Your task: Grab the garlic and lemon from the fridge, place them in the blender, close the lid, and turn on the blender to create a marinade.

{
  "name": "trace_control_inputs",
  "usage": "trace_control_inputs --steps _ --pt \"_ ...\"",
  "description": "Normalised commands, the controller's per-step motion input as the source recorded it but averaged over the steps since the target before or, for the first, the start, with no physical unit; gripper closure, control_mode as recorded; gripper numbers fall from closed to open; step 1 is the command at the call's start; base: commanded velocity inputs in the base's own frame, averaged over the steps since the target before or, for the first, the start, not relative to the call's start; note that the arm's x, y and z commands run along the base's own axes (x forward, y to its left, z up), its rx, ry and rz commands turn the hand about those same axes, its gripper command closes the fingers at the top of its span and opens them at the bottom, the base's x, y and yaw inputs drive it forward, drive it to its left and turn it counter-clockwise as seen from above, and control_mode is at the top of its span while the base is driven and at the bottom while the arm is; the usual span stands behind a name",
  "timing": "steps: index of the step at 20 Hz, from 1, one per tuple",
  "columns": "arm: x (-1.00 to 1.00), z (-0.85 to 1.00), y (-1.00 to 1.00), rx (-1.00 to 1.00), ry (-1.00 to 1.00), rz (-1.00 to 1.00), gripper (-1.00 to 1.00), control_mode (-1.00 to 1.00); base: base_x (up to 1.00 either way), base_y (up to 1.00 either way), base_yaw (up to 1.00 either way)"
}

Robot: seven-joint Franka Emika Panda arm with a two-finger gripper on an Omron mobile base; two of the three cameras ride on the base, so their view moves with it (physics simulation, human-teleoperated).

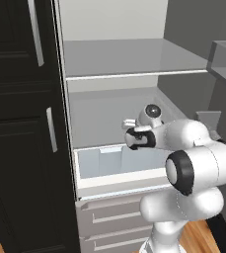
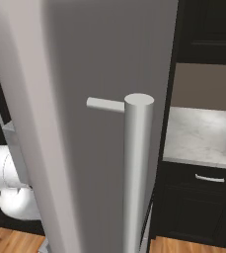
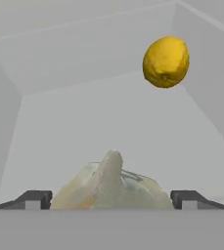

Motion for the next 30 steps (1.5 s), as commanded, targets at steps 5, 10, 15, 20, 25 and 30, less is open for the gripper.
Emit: trace_control_inputs --steps 5,10,15,20,25,30 --pt "-0.83 0.88 0.51 0.0 0.1 0.0 1.0 -1.0 0.0 0.0 0.0" --pt "-0.82 0.84 0.42 0.0 0.25 0.0 1.0 -1.0 0.0 0.0 0.0" --pt "-0.94 0.64 0.26 0.0 0.26 0.02 1.0 -1.0 0.0 0.0 0.0" --pt "-1.0 0.24 0.14 0.0 0.16 0.02 1.0 -1.0 0.0 0.0 0.0" --pt "-0.62 -0.06 0.02 0.0 0.01 0.0 1.0 -1.0 0.0 0.0 0.0" --pt "-0.24 -0.01 0.0 0.0 0.0 0.0 1.0 -1.0 0.0 0.0 0.0"
